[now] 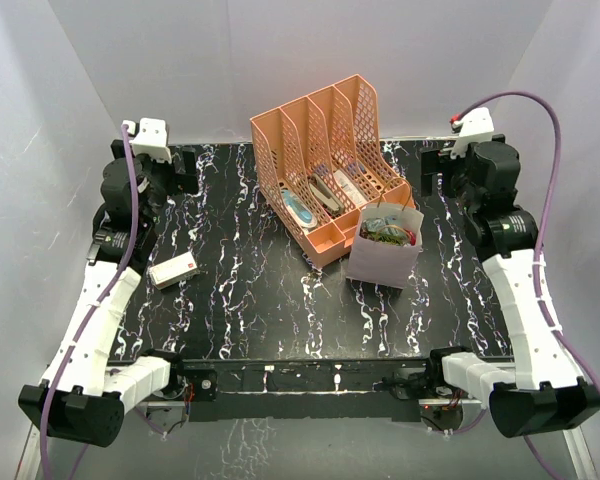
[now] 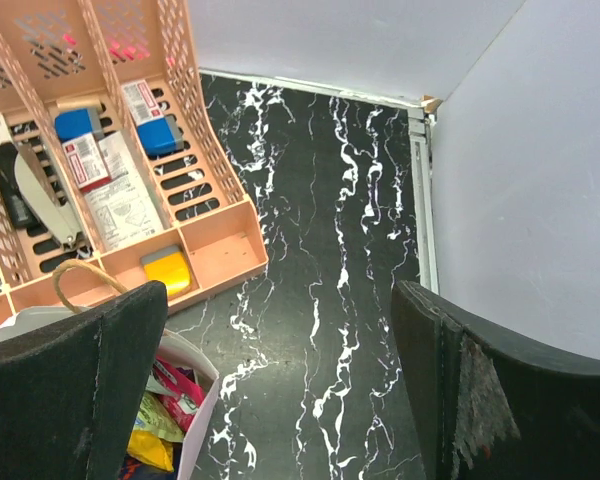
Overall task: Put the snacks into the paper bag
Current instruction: Reset both arms
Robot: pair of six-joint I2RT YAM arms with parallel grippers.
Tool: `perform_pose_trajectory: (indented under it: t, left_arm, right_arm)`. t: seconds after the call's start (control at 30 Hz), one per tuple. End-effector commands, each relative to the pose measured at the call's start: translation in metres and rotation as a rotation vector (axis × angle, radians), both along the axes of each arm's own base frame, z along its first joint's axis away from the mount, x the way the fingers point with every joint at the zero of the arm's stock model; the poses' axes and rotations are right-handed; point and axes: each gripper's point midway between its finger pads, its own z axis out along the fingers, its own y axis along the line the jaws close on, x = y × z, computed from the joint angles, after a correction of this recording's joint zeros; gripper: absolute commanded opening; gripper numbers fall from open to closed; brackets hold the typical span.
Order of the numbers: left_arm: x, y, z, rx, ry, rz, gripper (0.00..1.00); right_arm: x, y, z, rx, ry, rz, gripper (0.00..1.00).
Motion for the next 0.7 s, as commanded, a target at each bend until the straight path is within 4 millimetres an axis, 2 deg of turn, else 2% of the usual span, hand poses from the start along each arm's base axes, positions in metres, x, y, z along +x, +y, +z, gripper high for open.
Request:
perform_pose_trajectory:
  t: [0.0,0.2,0.27,0.3,0.37,0.5,0.67]
  left_arm:
    - [-0.011,-0.003,-0.003,-0.056,0.025,-0.010,0.98]
    - [0.000,-0.005,-0.026,-0.033,0.071,-0.018,0.98]
    - [0.002,-0.006,-0.030,-0.038,0.087,-0.017,0.98]
    - [0.002,-0.006,-0.031,-0.030,0.096,-0.021,0.98]
    - [0.001,-0.006,-0.033,-0.013,0.118,-0.029,0.98]
    - [-0.001,-0.004,-0.031,0.001,0.133,-0.024,0.98]
    - [-0.006,0.000,-0.032,-0.023,0.152,-0.028,0.98]
  right_arm:
    - [-0.003,-0.003,0.033,0.058,-0.146,-0.003,0.99]
    - [-0.014,-0.021,0.030,0.060,-0.203,-0.028,0.98]
    - [-0.017,-0.023,0.030,0.051,-0.194,-0.033,0.98]
    - [-0.019,-0.033,0.030,0.046,-0.191,-0.067,0.98]
    - [-0.021,-0.039,0.033,0.040,-0.195,-0.086,0.98]
    - [-0.025,-0.041,0.039,0.053,-0.191,-0.072,0.98]
    - [-0.031,-0.040,0.035,0.059,-0.171,-0.055,0.98]
